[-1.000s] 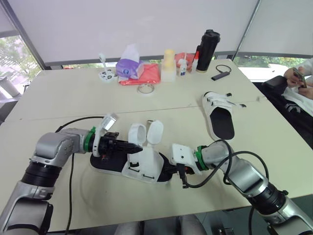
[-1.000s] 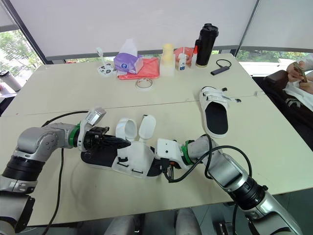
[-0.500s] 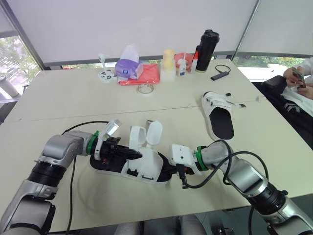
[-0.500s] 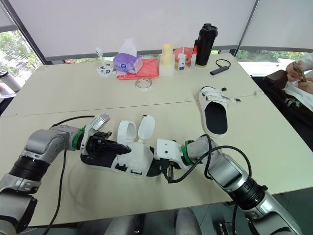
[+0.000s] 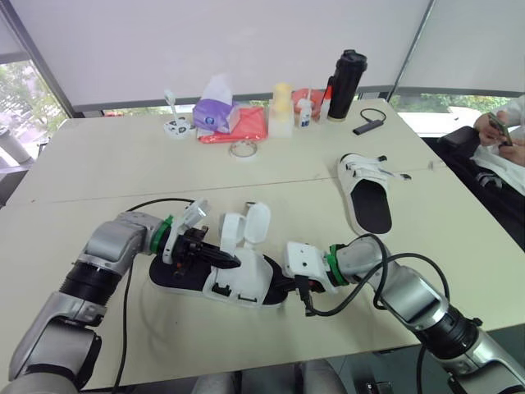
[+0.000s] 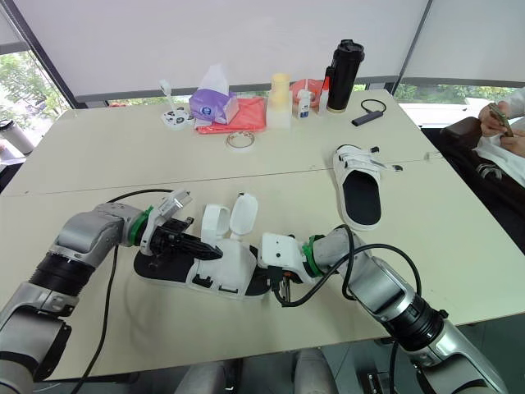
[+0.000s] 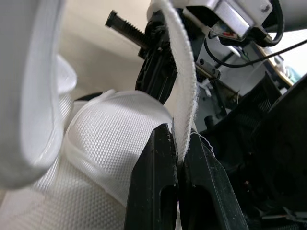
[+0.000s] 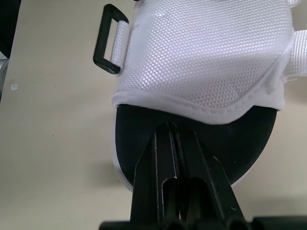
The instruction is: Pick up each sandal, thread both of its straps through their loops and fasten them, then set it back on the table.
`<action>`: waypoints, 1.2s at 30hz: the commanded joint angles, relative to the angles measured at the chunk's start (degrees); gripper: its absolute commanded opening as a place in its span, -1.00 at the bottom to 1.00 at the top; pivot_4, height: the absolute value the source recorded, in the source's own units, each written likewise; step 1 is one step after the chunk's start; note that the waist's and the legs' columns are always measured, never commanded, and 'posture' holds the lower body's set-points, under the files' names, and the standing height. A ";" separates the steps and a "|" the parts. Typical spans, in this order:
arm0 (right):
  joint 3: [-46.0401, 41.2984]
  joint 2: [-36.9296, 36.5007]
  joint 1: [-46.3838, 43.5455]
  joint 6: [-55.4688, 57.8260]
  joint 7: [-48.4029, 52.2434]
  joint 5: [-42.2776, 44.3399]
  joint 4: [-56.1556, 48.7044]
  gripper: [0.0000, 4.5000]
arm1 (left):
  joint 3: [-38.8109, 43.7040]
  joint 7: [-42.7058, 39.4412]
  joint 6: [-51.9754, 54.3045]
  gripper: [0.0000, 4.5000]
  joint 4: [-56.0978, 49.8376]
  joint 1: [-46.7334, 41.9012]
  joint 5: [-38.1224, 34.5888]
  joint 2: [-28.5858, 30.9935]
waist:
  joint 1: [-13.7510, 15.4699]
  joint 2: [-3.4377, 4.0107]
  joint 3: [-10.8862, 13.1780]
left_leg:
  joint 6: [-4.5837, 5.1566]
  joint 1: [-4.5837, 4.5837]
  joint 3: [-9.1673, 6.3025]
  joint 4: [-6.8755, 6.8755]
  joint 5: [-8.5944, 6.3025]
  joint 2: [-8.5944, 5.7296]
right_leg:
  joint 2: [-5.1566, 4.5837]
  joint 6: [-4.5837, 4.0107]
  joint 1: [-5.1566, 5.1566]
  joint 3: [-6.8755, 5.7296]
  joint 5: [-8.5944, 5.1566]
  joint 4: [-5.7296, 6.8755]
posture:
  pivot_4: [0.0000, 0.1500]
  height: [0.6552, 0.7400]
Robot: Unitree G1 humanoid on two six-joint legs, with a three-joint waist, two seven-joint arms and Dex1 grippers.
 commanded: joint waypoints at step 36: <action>1.90 -0.05 -0.03 -0.37 -0.50 -0.94 1.26 -1.00 | -4.75 -1.99 -7.15 -0.98 -7.48 3.15 1.22 6.24 | -0.09 0.00 0.00 | 0.00 0.05 -0.04 0.05 0.00 0.02 | 0.04 -0.06 -0.02 -0.01 -0.04 0.20 | 1.00 1.00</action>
